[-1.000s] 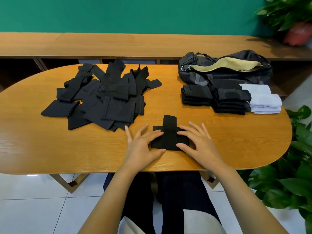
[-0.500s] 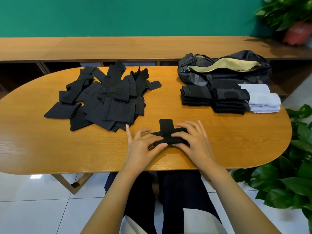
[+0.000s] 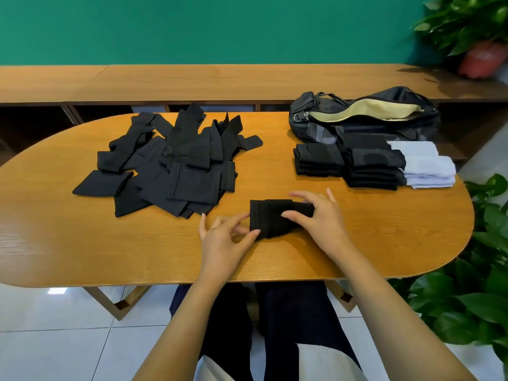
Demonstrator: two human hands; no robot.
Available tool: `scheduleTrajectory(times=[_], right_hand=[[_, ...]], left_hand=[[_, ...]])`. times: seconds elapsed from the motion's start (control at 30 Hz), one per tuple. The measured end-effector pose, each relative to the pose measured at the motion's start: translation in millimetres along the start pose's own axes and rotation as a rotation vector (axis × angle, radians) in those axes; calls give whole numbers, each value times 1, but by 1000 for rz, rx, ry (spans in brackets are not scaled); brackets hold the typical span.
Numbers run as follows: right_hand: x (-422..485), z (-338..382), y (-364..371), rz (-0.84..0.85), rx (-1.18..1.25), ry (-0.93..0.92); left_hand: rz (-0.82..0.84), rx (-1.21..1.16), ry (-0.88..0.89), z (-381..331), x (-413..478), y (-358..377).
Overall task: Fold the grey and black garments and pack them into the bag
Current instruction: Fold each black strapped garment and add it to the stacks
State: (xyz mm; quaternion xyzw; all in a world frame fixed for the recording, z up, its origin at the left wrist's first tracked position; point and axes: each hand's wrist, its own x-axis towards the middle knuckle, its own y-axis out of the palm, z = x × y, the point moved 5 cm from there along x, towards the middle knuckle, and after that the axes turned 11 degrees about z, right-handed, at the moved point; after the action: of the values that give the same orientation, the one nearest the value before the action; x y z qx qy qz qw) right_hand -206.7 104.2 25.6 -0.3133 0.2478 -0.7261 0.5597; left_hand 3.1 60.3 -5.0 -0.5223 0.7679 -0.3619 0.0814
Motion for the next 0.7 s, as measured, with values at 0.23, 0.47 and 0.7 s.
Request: scheduleTrajectory(times=[0.23,0.47,0.7], right_hand=[[-18,17,26,-13,-510,-219],[-27,4,33,76,-511,-130],[-35,12,32,128,-434,-193]], left_hand=[[-51,34,-86,9,1,1],[88,181,25,0,4,5],[37,236,-28,-1,4,4]])
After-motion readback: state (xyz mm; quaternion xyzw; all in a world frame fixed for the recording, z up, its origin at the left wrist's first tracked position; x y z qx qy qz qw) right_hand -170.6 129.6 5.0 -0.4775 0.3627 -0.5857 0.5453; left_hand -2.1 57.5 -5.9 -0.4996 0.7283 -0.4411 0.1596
